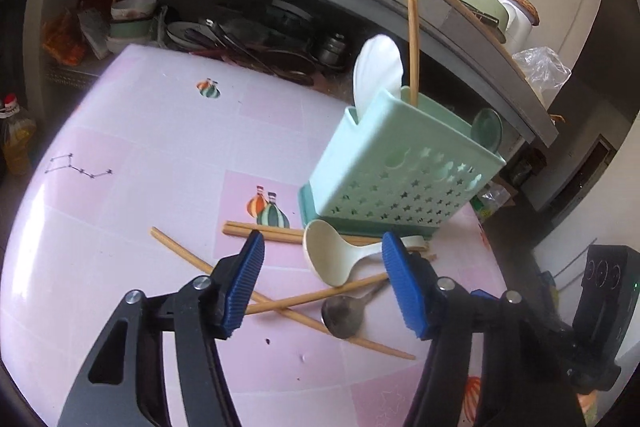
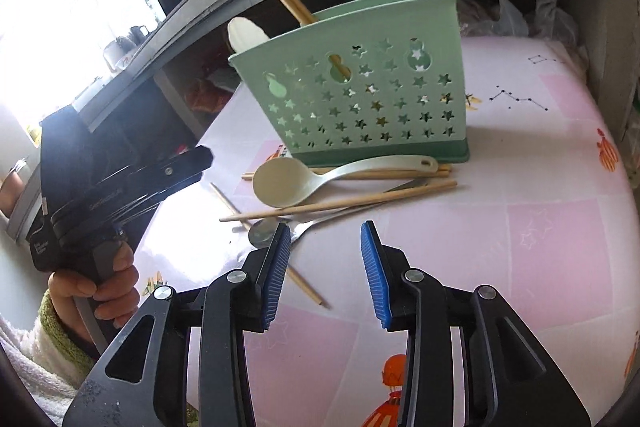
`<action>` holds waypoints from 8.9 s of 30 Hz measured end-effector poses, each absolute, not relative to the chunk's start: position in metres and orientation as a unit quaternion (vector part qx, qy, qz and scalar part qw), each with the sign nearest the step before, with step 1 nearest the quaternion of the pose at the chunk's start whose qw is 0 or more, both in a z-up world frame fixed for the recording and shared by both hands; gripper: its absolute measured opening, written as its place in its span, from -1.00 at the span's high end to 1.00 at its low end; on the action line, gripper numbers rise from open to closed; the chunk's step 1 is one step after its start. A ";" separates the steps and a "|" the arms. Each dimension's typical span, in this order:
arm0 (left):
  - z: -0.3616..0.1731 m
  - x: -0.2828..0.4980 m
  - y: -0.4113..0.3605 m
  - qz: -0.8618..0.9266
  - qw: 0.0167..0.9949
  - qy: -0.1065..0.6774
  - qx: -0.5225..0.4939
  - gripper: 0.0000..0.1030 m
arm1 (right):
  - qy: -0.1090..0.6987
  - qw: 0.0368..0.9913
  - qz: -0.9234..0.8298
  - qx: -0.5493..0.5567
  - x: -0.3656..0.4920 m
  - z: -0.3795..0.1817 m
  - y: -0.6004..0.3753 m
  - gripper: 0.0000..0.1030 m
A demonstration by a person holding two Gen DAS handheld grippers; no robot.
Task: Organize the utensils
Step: 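Grasp the white ladle with the left tool while the right tool grasps the metal spoon, then drop the white ladle into the green holder with the left tool while the right tool lifts the spoon, then insert the metal spoon into the green holder with the right tool and release, then move both open tools down to the loose wooden chopsticks on the table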
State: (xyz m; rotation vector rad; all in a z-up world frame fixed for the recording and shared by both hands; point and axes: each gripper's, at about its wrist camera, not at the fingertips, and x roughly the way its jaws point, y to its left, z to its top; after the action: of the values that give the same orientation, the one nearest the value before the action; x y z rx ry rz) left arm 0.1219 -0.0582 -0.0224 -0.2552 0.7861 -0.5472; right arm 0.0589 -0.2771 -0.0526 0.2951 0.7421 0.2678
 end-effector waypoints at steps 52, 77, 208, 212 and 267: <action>-0.068 0.189 -0.077 -0.269 0.795 0.528 -0.132 0.84 | 0.371 0.905 0.129 -0.165 0.090 -0.098 -0.149 0.75; -0.020 0.146 -0.093 -0.252 0.878 0.405 -0.040 0.94 | 0.308 0.937 0.147 -0.076 0.045 -0.029 -0.195 0.99; 0.004 0.151 0.029 -0.146 0.933 0.290 -0.157 0.15 | 0.219 0.887 0.294 0.280 0.195 0.090 -0.303 1.00; 0.006 0.149 0.027 -0.147 0.934 0.288 -0.150 0.15 | 0.257 0.890 0.272 0.262 0.194 0.063 -0.296 1.00; -0.035 0.077 -0.095 -0.245 0.889 0.368 0.120 0.15 | 0.392 0.893 0.095 0.200 0.060 -0.077 -0.340 0.13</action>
State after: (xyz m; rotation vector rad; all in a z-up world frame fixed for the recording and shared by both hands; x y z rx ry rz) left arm 0.0773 -0.0948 -0.0348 0.2485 0.7648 -0.5099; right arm 0.0601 -0.3395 -0.0774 0.4158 0.8137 0.1967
